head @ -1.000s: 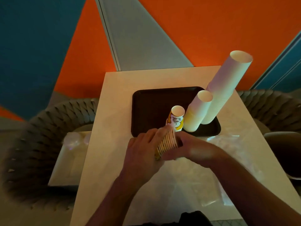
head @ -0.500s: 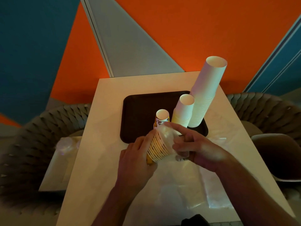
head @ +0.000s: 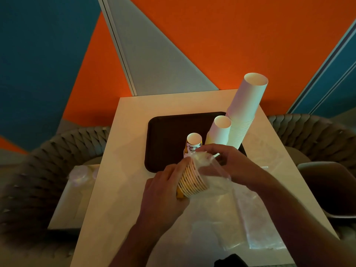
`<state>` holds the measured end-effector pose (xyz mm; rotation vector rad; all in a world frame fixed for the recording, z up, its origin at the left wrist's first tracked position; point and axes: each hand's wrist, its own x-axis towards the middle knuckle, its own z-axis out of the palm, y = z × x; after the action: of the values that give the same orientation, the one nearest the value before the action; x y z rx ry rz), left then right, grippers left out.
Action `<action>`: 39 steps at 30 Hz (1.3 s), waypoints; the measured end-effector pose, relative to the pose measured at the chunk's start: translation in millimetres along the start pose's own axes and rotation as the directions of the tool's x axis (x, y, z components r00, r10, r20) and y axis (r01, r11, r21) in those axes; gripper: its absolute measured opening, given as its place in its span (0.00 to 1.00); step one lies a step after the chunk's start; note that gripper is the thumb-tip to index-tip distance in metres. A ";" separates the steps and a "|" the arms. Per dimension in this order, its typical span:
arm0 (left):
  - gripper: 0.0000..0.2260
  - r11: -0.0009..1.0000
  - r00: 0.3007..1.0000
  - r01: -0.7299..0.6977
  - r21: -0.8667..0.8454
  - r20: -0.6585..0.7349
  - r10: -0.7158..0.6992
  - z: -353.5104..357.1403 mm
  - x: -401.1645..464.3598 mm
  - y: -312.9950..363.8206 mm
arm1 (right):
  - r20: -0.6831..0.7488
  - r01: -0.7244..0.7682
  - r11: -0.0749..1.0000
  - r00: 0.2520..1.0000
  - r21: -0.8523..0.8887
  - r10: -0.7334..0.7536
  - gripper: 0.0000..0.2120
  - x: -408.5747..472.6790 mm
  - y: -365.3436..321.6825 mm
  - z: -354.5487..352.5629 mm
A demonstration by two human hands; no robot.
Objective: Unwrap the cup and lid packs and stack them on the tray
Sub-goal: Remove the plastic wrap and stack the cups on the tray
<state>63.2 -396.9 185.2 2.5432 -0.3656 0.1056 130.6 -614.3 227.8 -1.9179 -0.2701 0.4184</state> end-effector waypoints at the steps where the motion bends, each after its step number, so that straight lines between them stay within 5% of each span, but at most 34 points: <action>1: 0.43 1.000 1.000 -0.012 -0.002 0.009 0.012 0.1 -0.4 1.4 | -0.036 0.037 0.997 0.999 -0.069 -0.040 0.19 3.7 -1.0 2.3; 6: 0.43 0.999 1.000 -0.027 -0.031 0.011 0.027 -5.0 -2.4 -1.2 | -0.102 0.159 0.976 0.979 -0.151 -0.175 0.06 12.7 -8.0 8.8; 10: 0.43 0.999 0.999 -0.037 -0.014 0.010 0.037 -11.0 -3.7 -6.8 | -0.227 0.092 0.995 0.969 -0.047 -0.101 0.09 15.1 -16.6 12.7; 15: 0.44 0.999 0.999 -0.041 0.001 0.002 0.041 -16.8 -5.7 -12.8 | -0.331 0.042 0.977 0.937 -0.208 -0.111 0.13 18.4 -23.1 6.3; 18: 0.44 0.999 0.999 -0.033 0.004 -0.004 0.033 -20.5 -6.7 -17.4 | -0.085 -0.074 0.996 0.993 0.047 0.077 0.10 14.7 -31.0 -0.3; 21: 0.44 0.999 0.999 -0.039 0.020 0.010 0.039 -21.3 -5.6 -20.5 | 0.035 -0.135 0.989 0.990 -0.054 0.137 0.15 14.5 -34.3 3.0; 30: 0.45 0.998 0.998 -0.060 0.033 0.019 0.059 -28.3 -2.8 -25.2 | -0.087 -0.067 0.892 0.996 -0.447 0.031 0.12 27.7 -27.7 14.3; 39: 0.46 1.000 1.000 -0.014 0.010 0.018 0.014 -37.0 -8.7 -38.3 | -0.457 0.026 0.978 0.881 -0.205 -0.120 0.11 17.3 -35.7 -3.8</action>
<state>65.7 -343.9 194.9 2.5536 -0.3911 0.0903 148.3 -597.6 259.4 -2.1243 -0.0628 -0.1370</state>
